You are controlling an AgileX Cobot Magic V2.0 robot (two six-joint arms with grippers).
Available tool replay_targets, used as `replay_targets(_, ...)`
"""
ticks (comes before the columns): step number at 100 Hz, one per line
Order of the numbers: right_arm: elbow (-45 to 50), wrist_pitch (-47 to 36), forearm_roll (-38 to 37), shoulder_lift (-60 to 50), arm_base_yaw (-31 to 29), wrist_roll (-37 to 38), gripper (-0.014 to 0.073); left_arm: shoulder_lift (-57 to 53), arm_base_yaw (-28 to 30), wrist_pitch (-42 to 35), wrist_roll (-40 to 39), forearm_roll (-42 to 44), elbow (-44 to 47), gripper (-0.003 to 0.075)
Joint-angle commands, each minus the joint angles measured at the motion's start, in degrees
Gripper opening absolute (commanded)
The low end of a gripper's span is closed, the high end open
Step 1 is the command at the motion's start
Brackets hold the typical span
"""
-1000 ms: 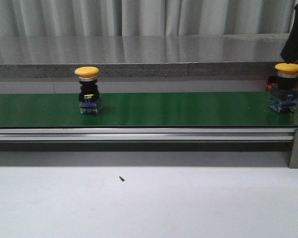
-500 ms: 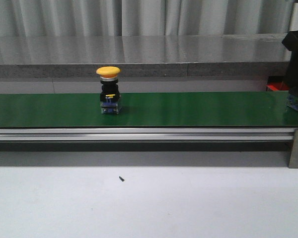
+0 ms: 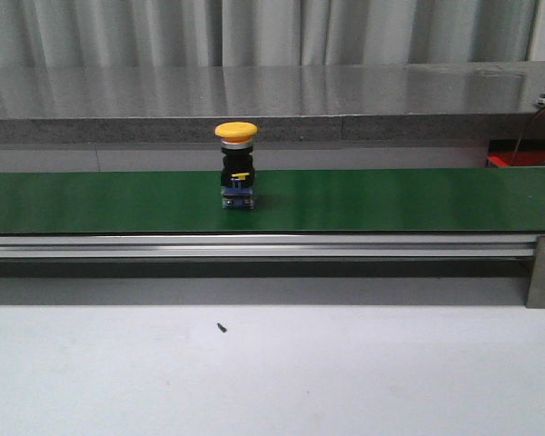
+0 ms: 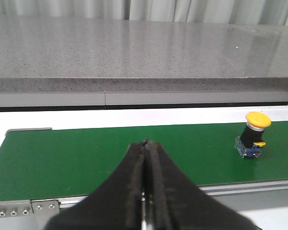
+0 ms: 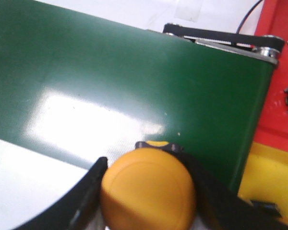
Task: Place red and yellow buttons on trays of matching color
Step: 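Lift the yellow button with the right gripper into the yellow tray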
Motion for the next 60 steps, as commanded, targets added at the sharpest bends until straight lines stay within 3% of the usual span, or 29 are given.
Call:
replay_targets(1, 1.4, -0.6, -0.3, -4.9, -2.4, 0.8, 0.0157, 0.4, -0.5, -4.8, -0.2, -0.4, -1.6, -0.002)
replay_targets(37, 18.2, -4.9, -0.3, -13.6, -17.7, 0.9, 0.0157, 0.4, -0.5, -4.8, -0.2, -0.4, -1.6, -0.002)
replay_targets(60, 23.8, -11.5, -0.3, -12.8, -19.4, 0.9, 0.0157, 0.4, -0.5, -4.8, -0.2, -0.4, -1.6, -0.002)
